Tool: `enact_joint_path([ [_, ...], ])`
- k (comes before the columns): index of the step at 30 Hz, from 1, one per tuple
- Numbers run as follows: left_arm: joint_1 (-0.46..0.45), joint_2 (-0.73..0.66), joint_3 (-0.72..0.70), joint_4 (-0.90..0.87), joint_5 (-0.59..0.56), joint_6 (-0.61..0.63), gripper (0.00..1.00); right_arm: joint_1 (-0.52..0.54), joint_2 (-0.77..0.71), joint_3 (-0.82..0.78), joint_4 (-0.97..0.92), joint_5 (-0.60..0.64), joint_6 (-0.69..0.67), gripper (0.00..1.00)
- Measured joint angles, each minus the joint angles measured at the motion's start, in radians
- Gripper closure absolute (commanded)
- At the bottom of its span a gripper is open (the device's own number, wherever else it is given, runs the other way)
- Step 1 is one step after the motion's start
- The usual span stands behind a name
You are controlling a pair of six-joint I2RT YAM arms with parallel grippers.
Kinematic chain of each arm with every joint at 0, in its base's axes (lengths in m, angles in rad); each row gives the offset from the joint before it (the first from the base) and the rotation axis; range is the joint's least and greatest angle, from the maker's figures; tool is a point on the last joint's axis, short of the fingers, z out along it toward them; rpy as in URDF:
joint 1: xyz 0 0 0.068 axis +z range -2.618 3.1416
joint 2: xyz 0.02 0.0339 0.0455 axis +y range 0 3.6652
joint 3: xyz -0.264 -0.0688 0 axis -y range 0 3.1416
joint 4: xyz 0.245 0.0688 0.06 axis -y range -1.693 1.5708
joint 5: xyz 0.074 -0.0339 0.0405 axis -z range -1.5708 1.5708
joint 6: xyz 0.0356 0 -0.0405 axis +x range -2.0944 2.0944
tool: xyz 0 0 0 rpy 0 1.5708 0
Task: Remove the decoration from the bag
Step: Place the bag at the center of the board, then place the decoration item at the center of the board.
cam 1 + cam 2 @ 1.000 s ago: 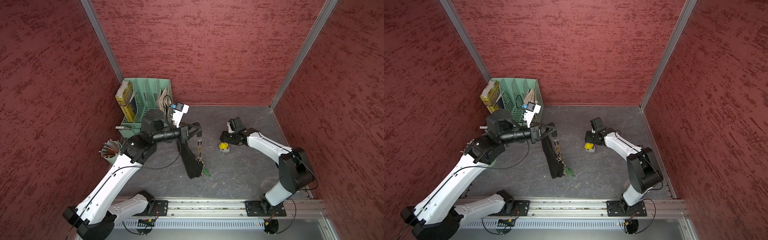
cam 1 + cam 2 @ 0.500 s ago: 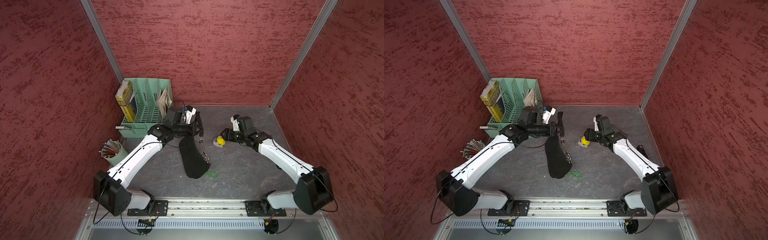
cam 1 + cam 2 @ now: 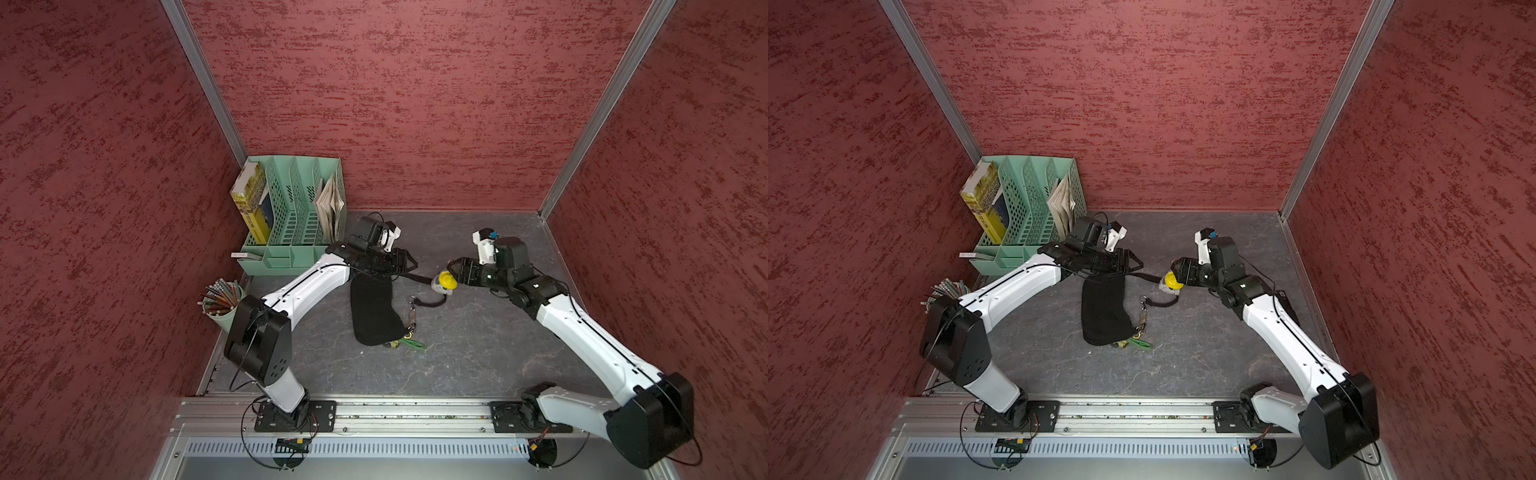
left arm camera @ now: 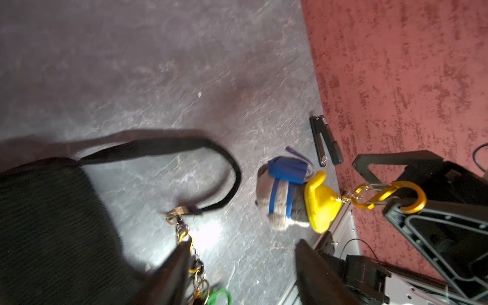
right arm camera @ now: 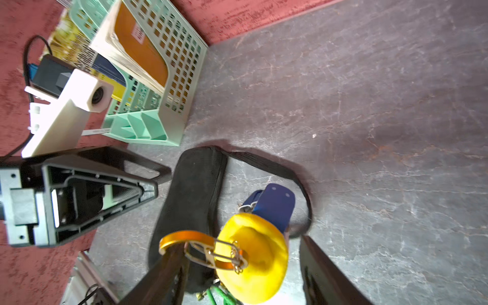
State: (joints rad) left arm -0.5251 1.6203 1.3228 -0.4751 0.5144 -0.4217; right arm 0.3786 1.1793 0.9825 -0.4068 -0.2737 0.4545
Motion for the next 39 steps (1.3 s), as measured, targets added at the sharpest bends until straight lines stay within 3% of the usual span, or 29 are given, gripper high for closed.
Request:
enact_joint_path([
  [4, -0.095, -0.110, -0.052, 0.089, -0.026, 0.101, 0.12, -0.003, -0.031, 0.007, -0.009, -0.013, 0.046, 0.32],
  [11, -0.267, -0.203, -0.132, 0.287, -0.134, 0.251, 0.14, -0.003, -0.070, 0.041, -0.030, -0.046, 0.174, 0.31],
  [21, -0.288, -0.081, -0.124, 0.449, -0.175, 0.298, 0.30, -0.003, -0.162, 0.042, 0.000, -0.121, 0.319, 0.28],
  [23, -0.292, -0.052, -0.101, 0.451, -0.176, 0.305, 0.39, -0.003, -0.170, 0.042, 0.009, -0.143, 0.339, 0.27],
  [29, -0.296, -0.023, -0.069, 0.485, -0.171, 0.311, 0.84, -0.004, -0.203, 0.046, 0.017, -0.164, 0.357, 0.24],
  [31, -0.298, -0.023, -0.067, 0.500, -0.171, 0.311, 0.93, -0.005, -0.210, 0.053, 0.009, -0.163, 0.355, 0.23],
  [34, -0.298, -0.024, -0.066, 0.516, -0.172, 0.306, 1.00, -0.008, -0.222, 0.055, -0.002, -0.159, 0.346, 0.23],
  [39, -0.292, -0.027, -0.067, 0.523, -0.176, 0.301, 1.00, -0.014, -0.247, 0.059, -0.046, -0.129, 0.317, 0.16],
])
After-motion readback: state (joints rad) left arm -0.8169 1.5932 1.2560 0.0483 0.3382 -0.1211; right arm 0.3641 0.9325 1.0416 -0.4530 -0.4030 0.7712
